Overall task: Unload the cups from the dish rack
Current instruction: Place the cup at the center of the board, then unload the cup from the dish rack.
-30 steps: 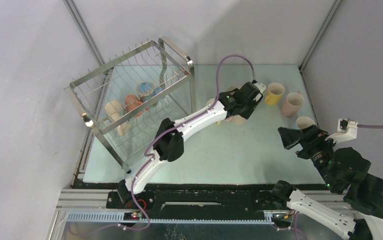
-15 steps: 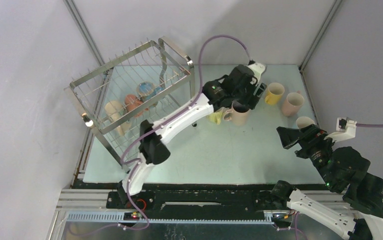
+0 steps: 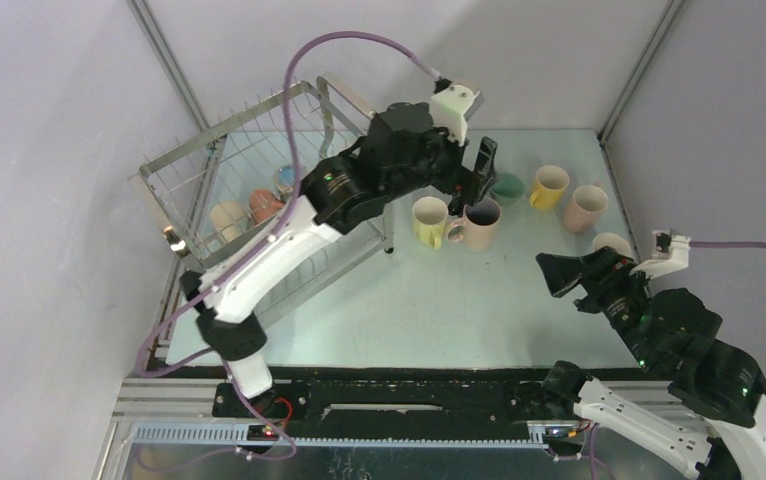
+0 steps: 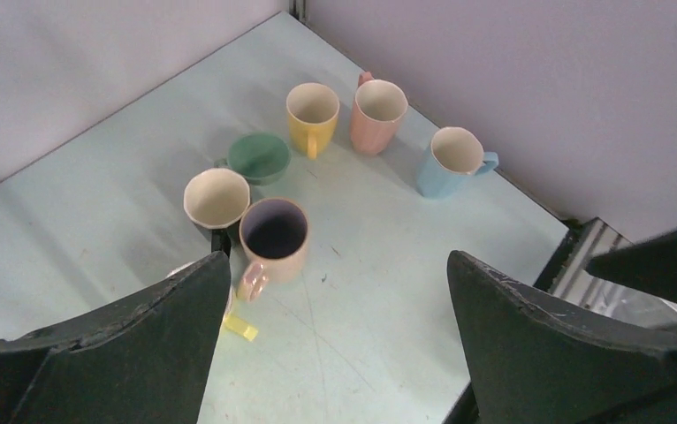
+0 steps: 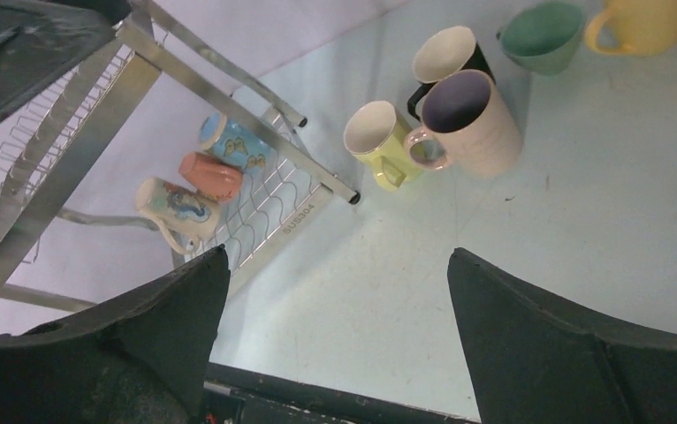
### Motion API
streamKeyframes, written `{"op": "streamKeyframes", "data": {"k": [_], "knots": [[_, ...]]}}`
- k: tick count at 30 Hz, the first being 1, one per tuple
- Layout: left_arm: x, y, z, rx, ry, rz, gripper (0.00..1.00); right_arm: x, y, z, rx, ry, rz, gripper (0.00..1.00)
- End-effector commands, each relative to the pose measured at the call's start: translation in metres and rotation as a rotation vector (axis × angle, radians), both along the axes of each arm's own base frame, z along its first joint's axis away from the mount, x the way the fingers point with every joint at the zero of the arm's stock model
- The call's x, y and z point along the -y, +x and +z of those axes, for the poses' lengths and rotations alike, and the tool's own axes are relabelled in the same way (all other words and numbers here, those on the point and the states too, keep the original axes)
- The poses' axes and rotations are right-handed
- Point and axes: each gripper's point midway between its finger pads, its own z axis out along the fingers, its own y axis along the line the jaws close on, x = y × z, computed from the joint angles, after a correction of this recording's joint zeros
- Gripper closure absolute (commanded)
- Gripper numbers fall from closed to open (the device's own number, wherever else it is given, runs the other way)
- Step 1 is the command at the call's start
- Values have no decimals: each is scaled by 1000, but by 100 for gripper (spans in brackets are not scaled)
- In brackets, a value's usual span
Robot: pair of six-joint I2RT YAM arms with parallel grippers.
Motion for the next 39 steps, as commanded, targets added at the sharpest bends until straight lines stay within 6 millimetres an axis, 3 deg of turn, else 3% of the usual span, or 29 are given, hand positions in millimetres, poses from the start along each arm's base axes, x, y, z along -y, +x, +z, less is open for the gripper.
{"op": "streamKeyframes", "data": {"k": [1, 6, 11, 19, 26, 31, 32, 39], "knots": [[-41, -25, 36, 33, -85, 32, 0, -30, 10, 5, 15, -3, 82, 0], [-89, -50, 49, 54, -136, 71, 0, -64, 24, 3, 13, -20, 153, 0], [-139, -72, 46, 61, -167, 120, 0, -104, 34, -4, 21, -39, 225, 0], [-203, -100, 41, 64, -211, 190, 0, -187, 38, -22, 80, -98, 364, 0], [-238, -118, 38, 61, -228, 222, 0, -263, 44, -33, 128, -62, 487, 0], [-260, -129, 38, 65, -240, 236, 0, -319, 47, -47, 158, -22, 557, 0], [-264, -131, 38, 66, -243, 236, 0, -331, 50, -57, 152, -36, 564, 0], [-286, -145, 39, 73, -268, 240, 0, -389, 69, -82, 200, -23, 575, 0]]}}
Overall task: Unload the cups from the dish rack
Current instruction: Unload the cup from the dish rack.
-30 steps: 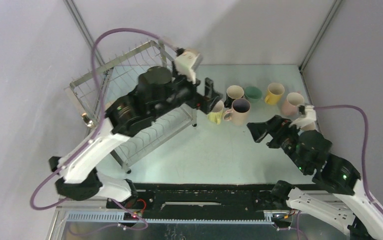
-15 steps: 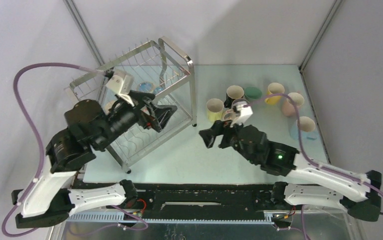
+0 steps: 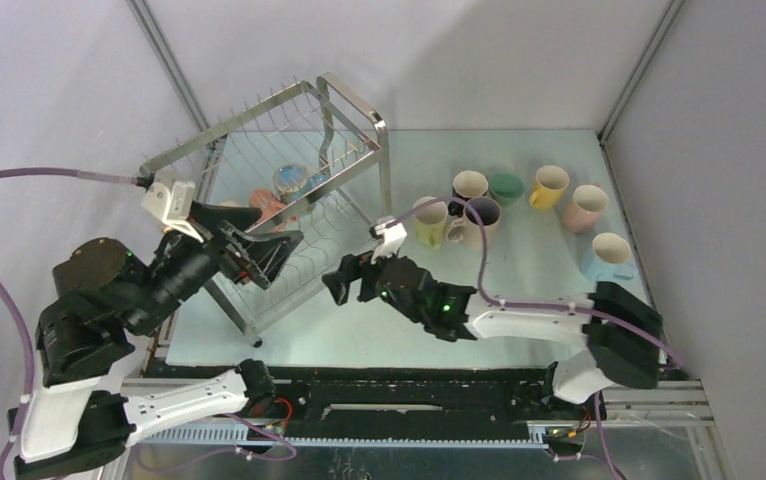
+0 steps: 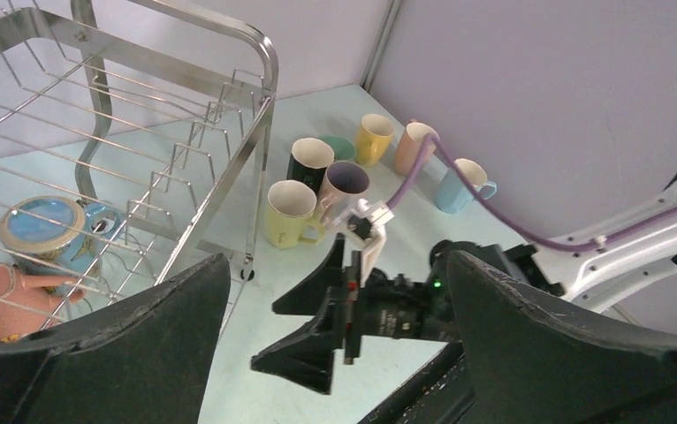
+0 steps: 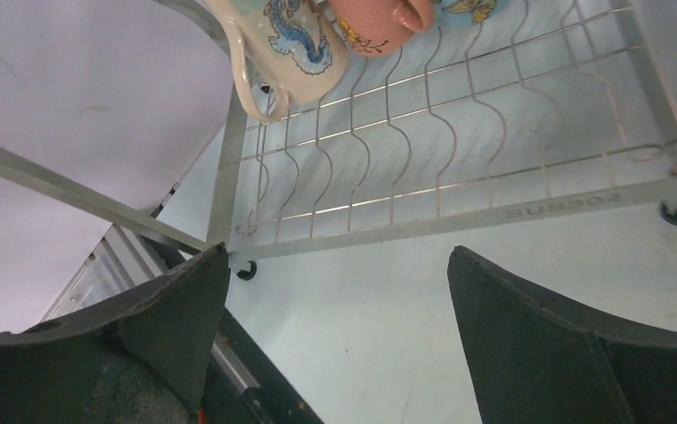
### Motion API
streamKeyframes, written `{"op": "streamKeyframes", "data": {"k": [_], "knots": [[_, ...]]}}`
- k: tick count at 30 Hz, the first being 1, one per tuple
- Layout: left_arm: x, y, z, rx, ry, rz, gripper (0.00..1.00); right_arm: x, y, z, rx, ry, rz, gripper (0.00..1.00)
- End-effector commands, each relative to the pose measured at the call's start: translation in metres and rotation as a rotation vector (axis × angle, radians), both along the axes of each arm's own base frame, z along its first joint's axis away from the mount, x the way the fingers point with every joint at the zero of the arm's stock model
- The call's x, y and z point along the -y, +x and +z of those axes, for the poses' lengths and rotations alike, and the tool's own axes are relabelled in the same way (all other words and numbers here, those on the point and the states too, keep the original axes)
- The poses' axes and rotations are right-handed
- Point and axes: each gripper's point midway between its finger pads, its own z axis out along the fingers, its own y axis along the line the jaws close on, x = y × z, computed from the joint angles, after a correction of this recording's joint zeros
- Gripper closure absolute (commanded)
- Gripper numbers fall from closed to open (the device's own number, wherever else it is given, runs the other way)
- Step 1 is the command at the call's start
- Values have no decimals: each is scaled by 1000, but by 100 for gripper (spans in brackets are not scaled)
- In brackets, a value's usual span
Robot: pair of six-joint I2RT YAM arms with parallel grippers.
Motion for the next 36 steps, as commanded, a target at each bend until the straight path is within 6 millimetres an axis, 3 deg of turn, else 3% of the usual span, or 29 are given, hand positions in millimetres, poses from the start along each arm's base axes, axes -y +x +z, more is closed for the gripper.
{"op": "streamKeyframes", "data": {"k": [1, 5, 13, 20, 28, 36], "knots": [[-10, -5, -6, -15, -6, 11, 0, -41, 12, 46, 120, 174, 19, 0], [-14, -10, -8, -19, -5, -2, 0, -73, 27, 51, 191, 208, 16, 0], [-14, -16, -10, -17, -6, -28, 0, -139, 53, 32, 296, 195, 53, 0], [-18, -14, -12, -20, 4, -8, 0, -182, 69, 24, 318, 168, 107, 0], [-23, -14, -11, -16, -6, 6, 0, -210, 74, -11, 296, 90, 140, 2], [-21, -12, -13, -20, -5, 9, 0, -215, 87, -33, 298, 29, 100, 6]]}}
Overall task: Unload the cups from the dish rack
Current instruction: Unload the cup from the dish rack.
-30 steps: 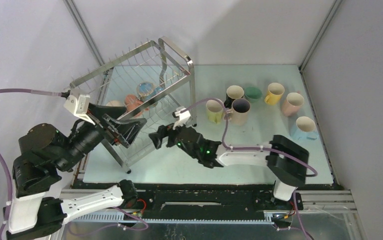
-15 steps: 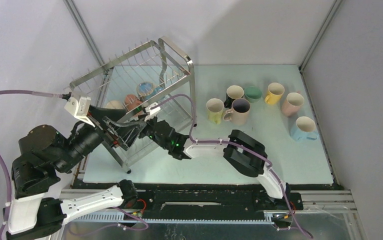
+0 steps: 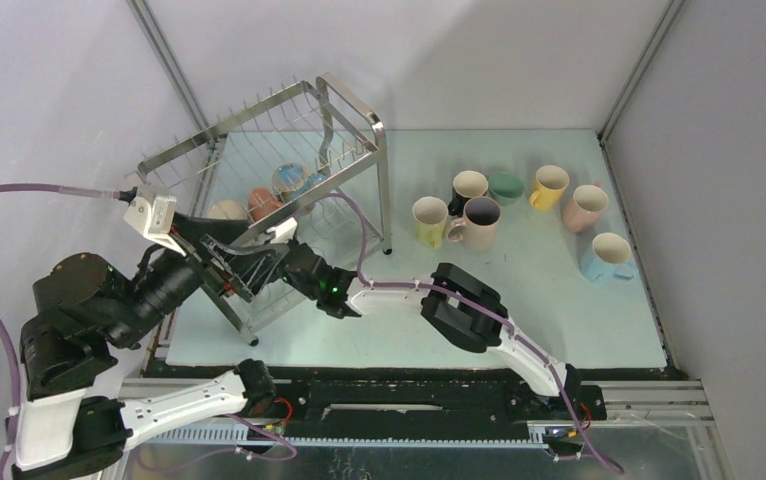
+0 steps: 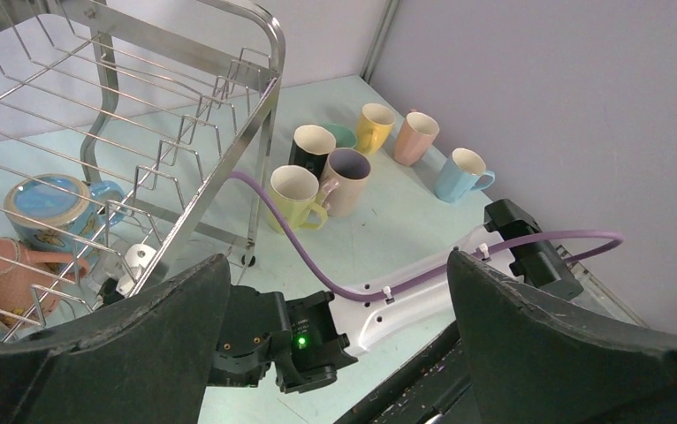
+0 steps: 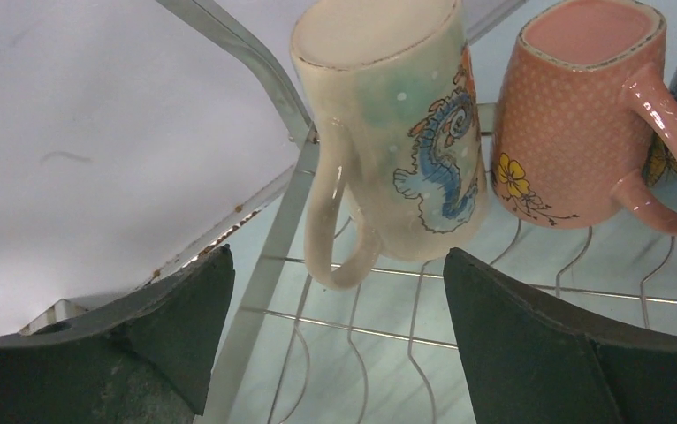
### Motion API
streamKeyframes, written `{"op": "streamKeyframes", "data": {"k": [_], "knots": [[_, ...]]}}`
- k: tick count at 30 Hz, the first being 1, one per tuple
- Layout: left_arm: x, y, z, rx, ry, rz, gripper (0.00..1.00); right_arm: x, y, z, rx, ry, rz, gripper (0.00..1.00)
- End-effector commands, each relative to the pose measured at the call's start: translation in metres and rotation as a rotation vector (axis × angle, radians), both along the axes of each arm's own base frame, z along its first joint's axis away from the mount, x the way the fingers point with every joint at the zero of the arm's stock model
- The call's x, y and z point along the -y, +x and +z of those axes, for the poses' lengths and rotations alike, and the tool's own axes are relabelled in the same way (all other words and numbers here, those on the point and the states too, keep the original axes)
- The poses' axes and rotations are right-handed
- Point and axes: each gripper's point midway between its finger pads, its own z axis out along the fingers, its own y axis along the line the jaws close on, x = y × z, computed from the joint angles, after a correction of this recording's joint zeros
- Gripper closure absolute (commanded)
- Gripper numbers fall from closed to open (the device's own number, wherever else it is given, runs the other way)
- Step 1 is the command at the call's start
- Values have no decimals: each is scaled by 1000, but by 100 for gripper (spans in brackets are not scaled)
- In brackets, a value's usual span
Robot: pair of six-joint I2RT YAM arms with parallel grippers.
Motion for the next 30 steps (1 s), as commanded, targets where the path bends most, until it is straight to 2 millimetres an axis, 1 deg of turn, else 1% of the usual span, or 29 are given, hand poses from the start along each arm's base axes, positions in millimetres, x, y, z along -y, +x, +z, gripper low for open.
{"op": "streamKeyframes", "data": {"k": [1, 5, 15, 18, 25, 30], "knots": [[4, 4, -5, -9, 5, 9, 0, -1, 14, 13, 44, 7, -39, 6], [8, 7, -6, -10, 10, 9, 0, -4, 20, 5, 60, -24, -42, 8], [13, 11, -7, -15, 22, 16, 0, -16, 33, -8, 118, -89, -41, 8], [13, 12, -7, -15, 23, 19, 0, -18, 38, -7, 125, -97, -56, 9], [15, 14, -7, -19, 26, 22, 0, -23, 44, -27, 125, -158, -72, 11], [18, 15, -9, -25, 29, 18, 0, -20, 49, -36, 117, -192, -88, 12]]}}
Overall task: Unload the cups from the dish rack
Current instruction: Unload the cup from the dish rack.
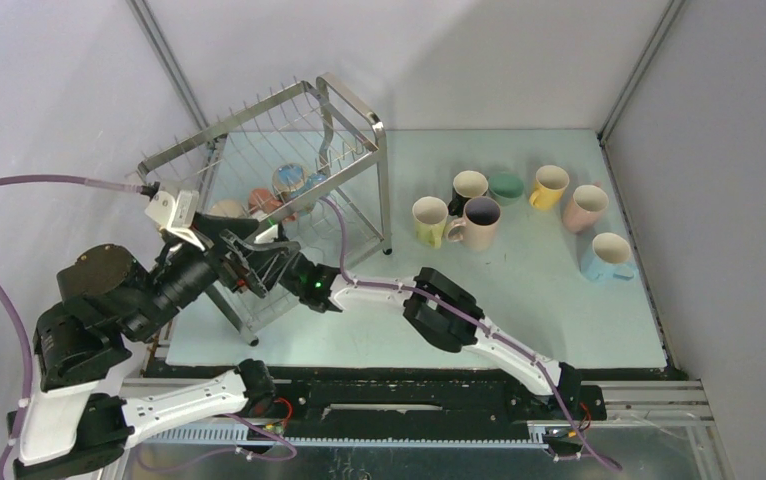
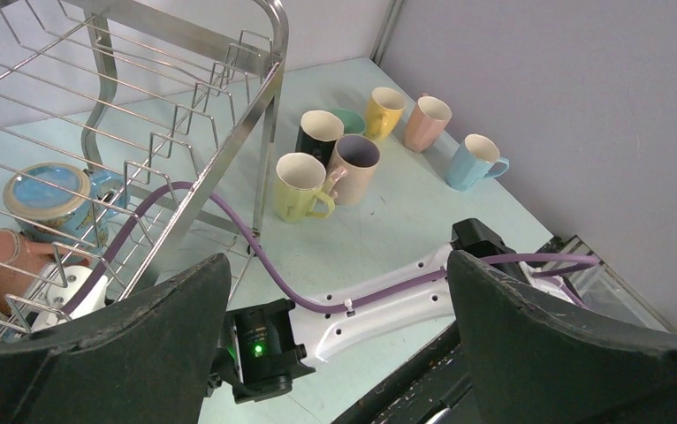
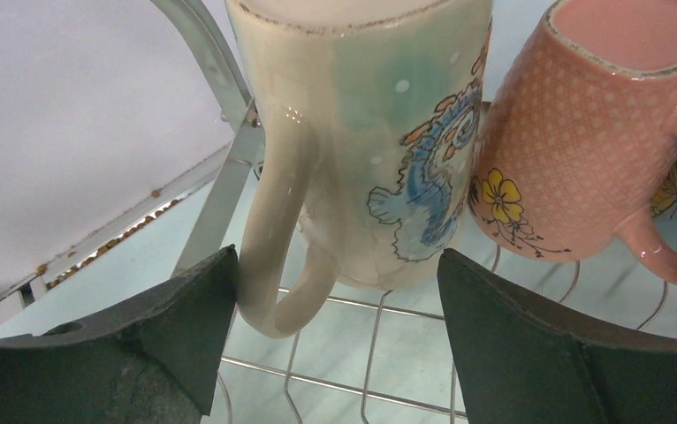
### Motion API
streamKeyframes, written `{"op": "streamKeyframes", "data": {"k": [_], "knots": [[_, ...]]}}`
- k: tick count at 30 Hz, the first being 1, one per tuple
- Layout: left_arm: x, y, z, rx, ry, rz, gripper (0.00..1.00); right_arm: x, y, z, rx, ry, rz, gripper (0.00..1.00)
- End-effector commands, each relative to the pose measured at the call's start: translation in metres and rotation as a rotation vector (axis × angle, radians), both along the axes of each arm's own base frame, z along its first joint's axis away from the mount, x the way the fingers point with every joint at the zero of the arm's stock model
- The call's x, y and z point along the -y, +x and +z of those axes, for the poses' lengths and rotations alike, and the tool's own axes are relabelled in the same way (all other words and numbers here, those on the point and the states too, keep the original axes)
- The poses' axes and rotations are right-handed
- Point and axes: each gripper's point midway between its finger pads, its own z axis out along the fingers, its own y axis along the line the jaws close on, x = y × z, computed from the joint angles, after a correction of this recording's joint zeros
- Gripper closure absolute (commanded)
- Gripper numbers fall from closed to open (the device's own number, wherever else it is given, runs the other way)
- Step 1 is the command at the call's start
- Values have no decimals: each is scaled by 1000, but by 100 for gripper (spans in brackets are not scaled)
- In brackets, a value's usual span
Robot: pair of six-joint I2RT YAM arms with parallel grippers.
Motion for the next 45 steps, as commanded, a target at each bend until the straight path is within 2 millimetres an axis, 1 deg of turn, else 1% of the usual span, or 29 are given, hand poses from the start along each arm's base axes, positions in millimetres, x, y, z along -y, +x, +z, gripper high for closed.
{"op": "streamKeyframes", "data": {"k": [1, 3, 6, 7, 11, 13, 16, 30, 39, 45], "knots": [[8, 5, 3, 1, -14, 5, 0, 7, 15, 3, 21, -35, -48, 12], [8, 6, 3, 1, -15, 4, 0, 9, 18, 1, 18, -48, -54, 14], [9, 6, 2, 1, -16, 4, 0, 15, 19, -1, 18, -63, -59, 19], [10, 6, 1, 0, -16, 3, 0, 17, 19, 3, 21, -59, -60, 23], [11, 7, 0, -1, -17, 0, 0, 20, 17, 9, 33, -51, -48, 38], [11, 6, 0, -1, -18, 0, 0, 20, 16, 9, 35, -52, -38, 44], [11, 6, 0, 0, -17, 1, 0, 18, 16, 10, 41, -49, -25, 46], [7, 6, 1, 5, -15, 10, 0, 7, 21, 15, 56, -36, 7, 45], [7, 6, -2, 2, -10, 11, 0, 6, 22, 9, 52, -56, 19, 58], [6, 6, -2, 4, -14, 12, 0, 6, 20, 6, 49, -72, 30, 71]]}}
